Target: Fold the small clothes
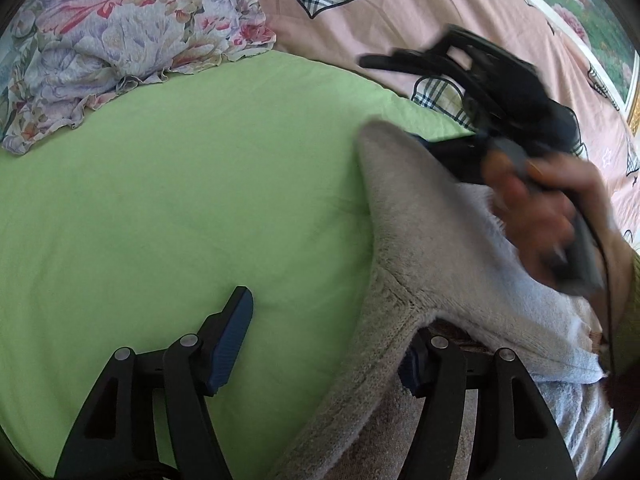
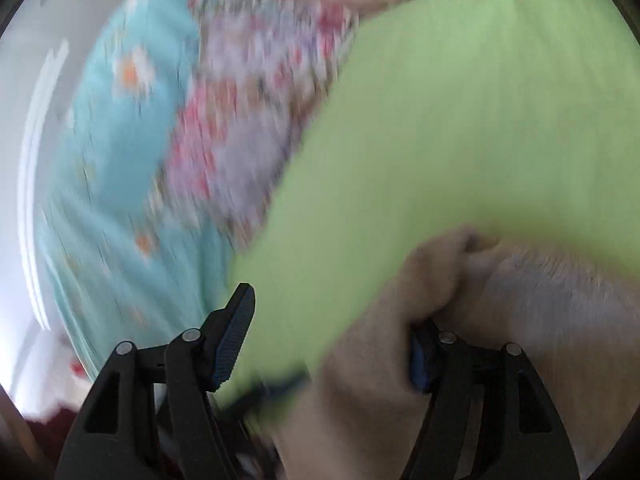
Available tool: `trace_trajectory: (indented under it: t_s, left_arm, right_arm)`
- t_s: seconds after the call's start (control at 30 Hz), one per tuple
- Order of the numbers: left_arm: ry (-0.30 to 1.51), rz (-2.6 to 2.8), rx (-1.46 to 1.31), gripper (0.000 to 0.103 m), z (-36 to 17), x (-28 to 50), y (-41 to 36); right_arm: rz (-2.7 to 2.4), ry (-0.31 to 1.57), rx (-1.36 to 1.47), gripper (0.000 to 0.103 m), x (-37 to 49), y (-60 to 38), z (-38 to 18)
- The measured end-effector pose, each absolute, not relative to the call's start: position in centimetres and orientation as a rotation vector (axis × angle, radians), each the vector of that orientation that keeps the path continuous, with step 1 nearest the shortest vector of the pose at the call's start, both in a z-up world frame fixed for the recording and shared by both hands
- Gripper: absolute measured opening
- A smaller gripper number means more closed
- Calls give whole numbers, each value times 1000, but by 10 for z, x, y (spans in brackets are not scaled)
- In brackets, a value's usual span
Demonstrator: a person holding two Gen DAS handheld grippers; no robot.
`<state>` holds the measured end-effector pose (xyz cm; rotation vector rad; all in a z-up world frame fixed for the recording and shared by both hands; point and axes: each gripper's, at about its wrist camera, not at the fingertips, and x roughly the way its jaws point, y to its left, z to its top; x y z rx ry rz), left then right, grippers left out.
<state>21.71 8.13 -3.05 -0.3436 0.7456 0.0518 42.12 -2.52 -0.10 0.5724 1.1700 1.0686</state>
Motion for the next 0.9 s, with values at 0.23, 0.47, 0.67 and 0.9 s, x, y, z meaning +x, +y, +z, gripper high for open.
trace_trajectory:
  t_s: [0.23, 0.47, 0.67, 0.9]
  left_arm:
    - [744, 42, -359, 65, -30, 215, 82]
    - [760, 22, -406, 66, -26, 214, 88]
    - [788, 39, -379, 66, -24, 214, 83]
    - [880, -70, -449, 67, -19, 181, 92]
  right_arm:
    - [837, 1000, 556, 69, 397, -59, 33]
    - [844, 1027, 489, 69, 297, -114, 49]
    - [354, 1045, 310, 68, 232, -206, 22]
    - [268, 847, 458, 70, 126, -278, 56]
